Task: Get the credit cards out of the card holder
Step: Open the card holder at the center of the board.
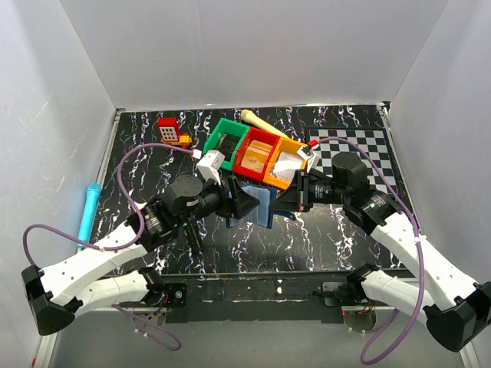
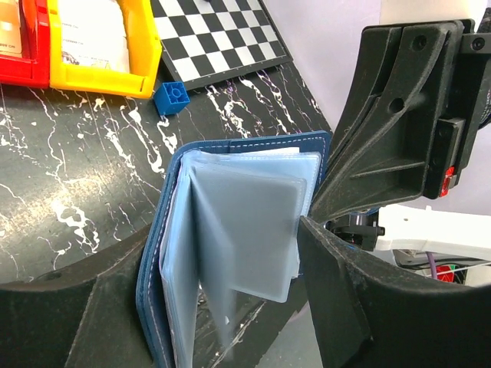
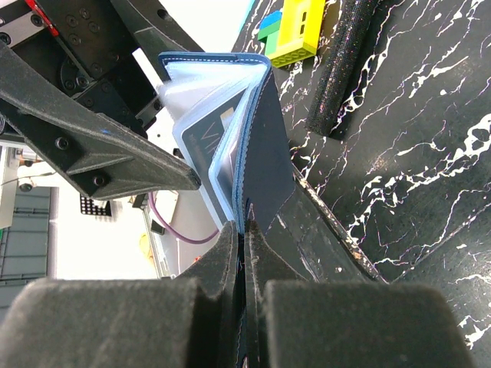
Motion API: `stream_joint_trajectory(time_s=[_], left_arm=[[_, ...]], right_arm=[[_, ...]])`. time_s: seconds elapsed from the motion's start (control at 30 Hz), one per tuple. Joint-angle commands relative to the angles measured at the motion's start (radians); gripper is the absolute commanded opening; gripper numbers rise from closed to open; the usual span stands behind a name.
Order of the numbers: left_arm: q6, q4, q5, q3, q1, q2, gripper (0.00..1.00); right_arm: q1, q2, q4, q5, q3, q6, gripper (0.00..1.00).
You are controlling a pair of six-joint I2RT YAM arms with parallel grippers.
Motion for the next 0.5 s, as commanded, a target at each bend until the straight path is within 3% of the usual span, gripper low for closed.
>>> stream_joint_trajectory(time_s=[0.0,0.33,0.47], left_arm=[[0.018,-0.02,-0.04,0.012,0.001,-0.039,0.63],[0.031,-0.037,-0.043,0.018,0.001,-0.053,0.63],[0.039,-0.037,-0.031,0.027,0.001,-0.045,0.54]], right_arm=[[-0.003,-0.009,0.059,-0.022,0.021,0.005,0.01],[-0.001,-0.008,0.086,-0.031,0.006,0.019,0.01],[-0.001,-0.006,0.111,-0.037,-0.01,0.025,0.01]])
